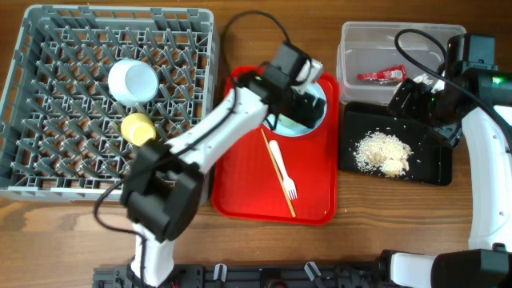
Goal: Sort waste into correct bins and load items into the dishwasher rack
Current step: 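Move the left gripper to the light-blue bowl on the red tray and grasp it, then carry the light-blue bowl with the left gripper into the dish rack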
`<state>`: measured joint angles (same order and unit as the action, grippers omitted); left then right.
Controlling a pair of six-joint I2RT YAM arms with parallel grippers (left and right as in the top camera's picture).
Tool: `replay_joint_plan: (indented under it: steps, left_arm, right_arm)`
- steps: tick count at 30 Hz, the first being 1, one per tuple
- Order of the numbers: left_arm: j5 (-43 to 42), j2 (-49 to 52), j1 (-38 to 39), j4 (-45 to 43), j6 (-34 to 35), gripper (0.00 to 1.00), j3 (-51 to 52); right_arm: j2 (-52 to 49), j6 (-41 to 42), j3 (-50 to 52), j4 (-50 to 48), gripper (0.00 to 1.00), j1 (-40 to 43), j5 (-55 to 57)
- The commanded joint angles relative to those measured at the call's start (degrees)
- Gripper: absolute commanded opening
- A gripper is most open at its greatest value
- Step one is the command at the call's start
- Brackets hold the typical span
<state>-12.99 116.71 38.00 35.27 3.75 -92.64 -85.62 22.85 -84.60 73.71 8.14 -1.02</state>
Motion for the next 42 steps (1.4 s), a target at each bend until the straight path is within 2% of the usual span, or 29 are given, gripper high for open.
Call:
replay_joint_plan:
  steps: [1, 5, 7, 8, 9, 14, 16, 26, 32, 37, 40, 42]
  left_arm:
    - [5.7, 4.5, 1.6, -0.2, -0.3, 0.88, -0.4]
    - [8.3, 7.0, 2.0, 0.5, -0.3, 0.66, -0.4]
    - [9.2, 7.3, 2.0, 0.8, -0.3, 0.49, -0.4]
    - [9.7, 7.3, 2.0, 0.9, -0.3, 0.36, -0.4]
    - [10.1, 7.3, 2.0, 0.9, -0.3, 0.29, -0.4]
    - [10.1, 7.3, 2.0, 0.9, -0.3, 0.09, -0.4]
    - [10.1, 7.1, 2.0, 0.9, -0.3, 0.04, -0.4]
    - [10.1, 1.3, 1.4, 0.9, -0.3, 0.04, -0.4]
    - [9.1, -8.3, -4.0, 0.4, -0.3, 0.04, -0.4]
    - [1.1, -14.8, -12.9, -1.4, -0.3, 0.04, -0.4]
    - [-7.6, -16.3, -19.5, -3.0, -0.3, 0.04, -0.4]
    - [-16.4, -16.3, -24.7, -4.3, -0.2, 0.04, -0.4]
  right_arm:
    - [0.3, -0.2, -0.2, 0.1, 1.00, 0.2, 1.2]
    - [0.3, -0.2, -0.2, 0.1, 1.00, 0.2, 1.2]
    - [0.3, -0.2, -0.2, 0.1, 1.00, 0.2, 1.2]
    - [0.3, -0.2, -0.2, 0.1, 1.00, 0.2, 1.2]
    - [0.3, -0.2, -0.2, 0.1, 1.00, 0.2, 1.2]
    - [0.3, -0.2, -0.2, 0.1, 1.00, 0.2, 1.2]
    - [0.3, -0.2, -0.2, 0.1, 1.00, 0.2, 1.2]
    - [0.3, -0.3, -0.2, 0.4, 1.00, 0.2, 1.2]
    - [0.3, -0.3, -0.2, 0.5, 1.00, 0.2, 1.2]
    - [0.3, -0.3, -0.2, 0.5, 1.00, 0.2, 1.2]
    - [0.3, -0.3, -0.2, 0.5, 1.00, 0.2, 1.2]
    - [0.3, -0.3, -0.2, 0.5, 1.00, 0.2, 1.2]
